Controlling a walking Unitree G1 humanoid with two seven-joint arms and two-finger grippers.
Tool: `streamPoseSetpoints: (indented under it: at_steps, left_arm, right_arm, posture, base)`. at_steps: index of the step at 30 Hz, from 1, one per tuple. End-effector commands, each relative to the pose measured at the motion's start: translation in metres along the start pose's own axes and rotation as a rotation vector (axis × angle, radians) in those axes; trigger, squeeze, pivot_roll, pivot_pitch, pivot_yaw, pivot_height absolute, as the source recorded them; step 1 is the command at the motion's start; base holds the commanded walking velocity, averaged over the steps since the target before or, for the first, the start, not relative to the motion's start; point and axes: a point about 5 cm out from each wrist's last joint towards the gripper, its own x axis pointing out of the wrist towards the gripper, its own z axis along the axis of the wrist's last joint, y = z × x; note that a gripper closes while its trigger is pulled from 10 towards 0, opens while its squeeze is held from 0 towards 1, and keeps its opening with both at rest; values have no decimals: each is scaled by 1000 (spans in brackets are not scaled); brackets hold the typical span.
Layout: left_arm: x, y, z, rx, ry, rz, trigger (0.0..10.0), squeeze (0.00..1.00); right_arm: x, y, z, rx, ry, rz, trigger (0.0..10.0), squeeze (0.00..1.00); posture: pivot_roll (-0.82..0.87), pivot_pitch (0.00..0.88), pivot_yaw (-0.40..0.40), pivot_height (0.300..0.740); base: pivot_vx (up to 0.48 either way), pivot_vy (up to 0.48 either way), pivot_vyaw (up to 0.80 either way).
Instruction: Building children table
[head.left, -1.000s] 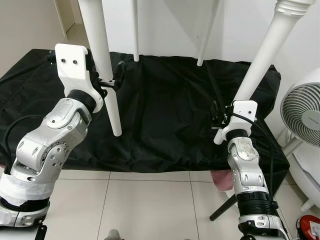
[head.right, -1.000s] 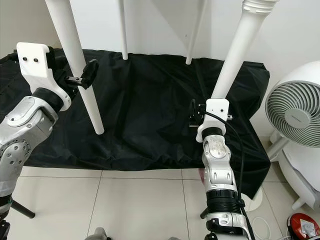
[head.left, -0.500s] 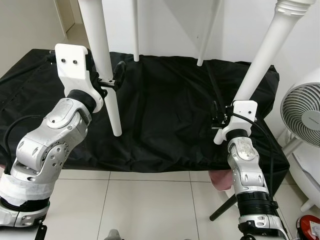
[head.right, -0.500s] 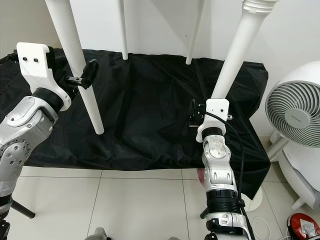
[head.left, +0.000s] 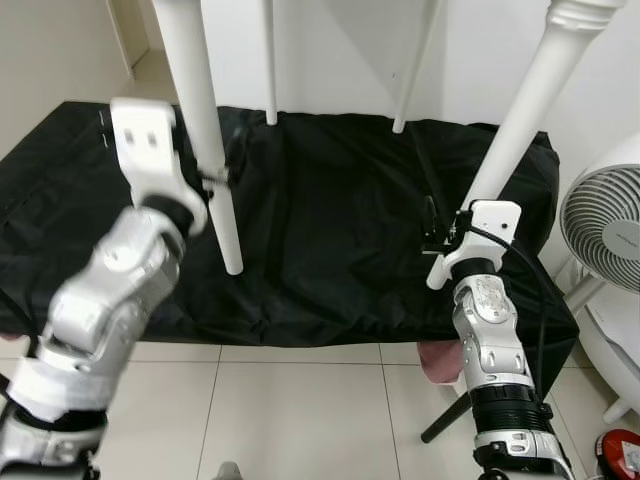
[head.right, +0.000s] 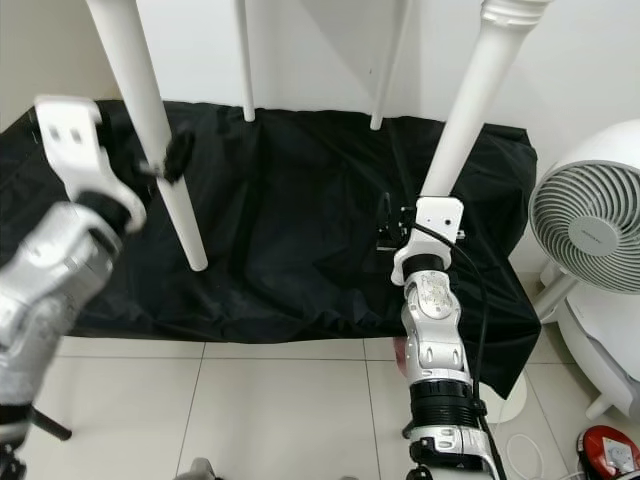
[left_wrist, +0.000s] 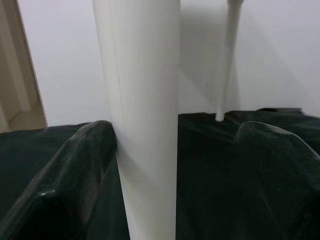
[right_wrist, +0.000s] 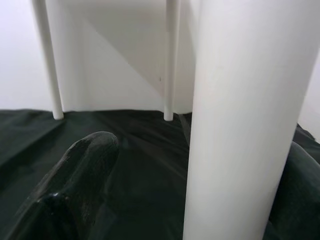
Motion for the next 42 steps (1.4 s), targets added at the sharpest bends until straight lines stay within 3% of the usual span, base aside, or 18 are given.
streamPoseSetpoints:
  at_steps: [1, 13, 19, 20, 23, 24, 33, 42]
  left_arm:
    - [1, -9, -8, 10, 14, -84, 10000, 0]
    - [0, -9, -12, 9, 24, -80, 10000, 0]
    - [-5, -9, -30, 16, 54, -74, 10000, 0]
    - [-9, -10, -37, 16, 59, -74, 10000, 0]
    - [-10, -9, -39, 18, 60, -72, 10000, 0]
    - [-11, -9, -40, 17, 63, -66, 10000, 0]
    - [-15, -5, -42, 21, 72, -47, 10000, 0]
    - [-44, -11, -53, 1, 57, 67, 10000, 0]
  right_arm:
    - [2, 8, 6, 20, -49, 45, 10000, 0]
    - [3, 9, 5, 18, -50, 49, 10000, 0]
    - [-5, 8, -11, 13, 1, 51, 10000, 0]
    - [-12, 8, -23, 12, 36, 53, 10000, 0]
    - [-15, 8, -26, 13, 46, 55, 10000, 0]
    - [-16, 9, -27, 14, 50, 55, 10000, 0]
    - [-15, 10, -27, 16, 48, 62, 10000, 0]
    - [-40, 11, -29, 19, 16, 76, 10000, 0]
  posture:
    - [63, 0, 0, 740]
    - [62, 0, 0, 740]
    - [60, 0, 0, 740]
    - [61, 0, 0, 740]
    - [62, 0, 0, 740]
    - [62, 41, -41, 740]
    - [62, 42, -42, 740]
    - [56, 42, -39, 740]
  base:
    - [0, 0, 0]
    - [0, 0, 0]
    - [0, 0, 0]
    - [0, 0, 0]
    - [0, 0, 0]
    - [0, 0, 0]
    - [0, 0, 0]
    - [0, 0, 0]
